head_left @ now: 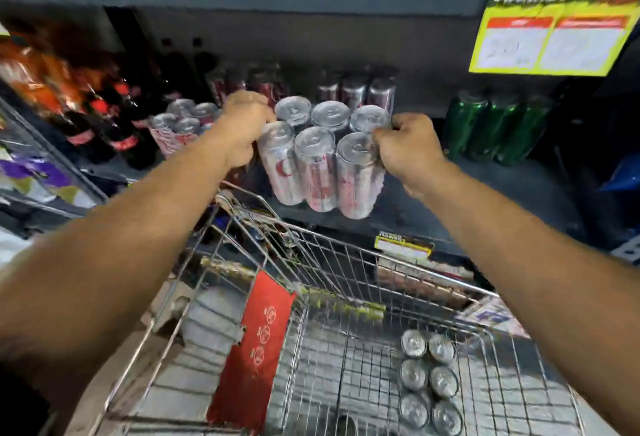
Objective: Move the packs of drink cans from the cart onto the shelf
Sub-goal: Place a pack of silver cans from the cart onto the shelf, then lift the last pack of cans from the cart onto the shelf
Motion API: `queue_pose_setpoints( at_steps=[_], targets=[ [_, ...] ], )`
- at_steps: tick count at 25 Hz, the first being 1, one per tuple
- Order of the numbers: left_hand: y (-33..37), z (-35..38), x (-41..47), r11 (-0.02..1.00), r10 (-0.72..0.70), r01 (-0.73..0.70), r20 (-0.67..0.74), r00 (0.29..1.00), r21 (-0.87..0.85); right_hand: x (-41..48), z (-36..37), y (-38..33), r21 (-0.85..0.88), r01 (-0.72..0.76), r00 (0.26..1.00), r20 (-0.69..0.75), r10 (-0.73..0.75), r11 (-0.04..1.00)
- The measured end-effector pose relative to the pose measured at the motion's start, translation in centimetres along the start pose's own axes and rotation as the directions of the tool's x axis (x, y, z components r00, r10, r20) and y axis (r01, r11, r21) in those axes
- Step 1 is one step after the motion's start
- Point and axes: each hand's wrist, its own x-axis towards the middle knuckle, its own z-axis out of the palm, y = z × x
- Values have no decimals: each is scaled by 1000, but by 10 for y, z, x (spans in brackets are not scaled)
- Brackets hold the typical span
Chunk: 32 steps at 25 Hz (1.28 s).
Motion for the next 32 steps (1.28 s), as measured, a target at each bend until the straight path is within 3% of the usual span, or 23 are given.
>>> queue_pose_setpoints(
  at_steps=[4, 7, 12, 14, 16, 18, 19, 21, 23, 26, 28, 29, 30, 32],
  targets=[
    [-23, 0, 62, 998, -32, 36, -86, 996, 45, 40, 41, 8, -97, 12, 1000, 4, -12, 995],
    [-46, -3, 87, 989, -60, 70, -78, 995, 128, 60, 68, 22, -104, -88, 996, -3, 88, 991],
    [-72, -6, 94, 966, 49, -33, -56, 997, 258, 65, 79, 32, -143, -73, 997, 13, 76, 987],
    [-69, -6, 88, 896, 118, -113, 16, 993, 428, 60, 70, 33, -50, -85, 992, 91, 89, 995],
    [-63, -3, 72, 788, 210, -163, -10, 978, 594, 47, 50, 39, -5, -78, 983, 164, 77, 997],
    [-64, 12, 31, 633, 438, -340, 41, 898, 695, 24, 23, 56, -32, -37, 989, 143, 41, 999],
    [-70, 27, 3, 572, 559, -484, 118, 821, 662, 8, 6, 70, -39, -42, 992, 119, 47, 998],
    [-98, 53, -55, 516, 653, -682, 278, 705, 518, -30, -22, 112, -46, -70, 988, 137, 76, 996],
    [-145, 85, -111, 552, 555, -742, 496, 668, 381, -81, -54, 172, -103, -177, 978, 92, 186, 979],
    [-222, 137, -162, 719, 94, -578, 770, 631, 386, -168, -80, 259, -104, -497, 868, -58, 494, 861],
    [-268, 171, -176, 762, -252, -347, 744, 619, 547, -208, -82, 304, -88, -700, 713, -123, 690, 708],
    [-286, 186, -180, 743, -353, -271, 702, 619, 613, -219, -82, 319, -65, -779, 626, -141, 767, 623],
    [-302, 202, -183, 721, -403, -243, 678, 615, 649, -229, -81, 334, -27, -855, 516, -151, 843, 518],
    [-325, 231, -187, 692, -424, -295, 702, 573, 659, -245, -75, 353, 237, -917, 309, -90, 947, 322]
  ],
)
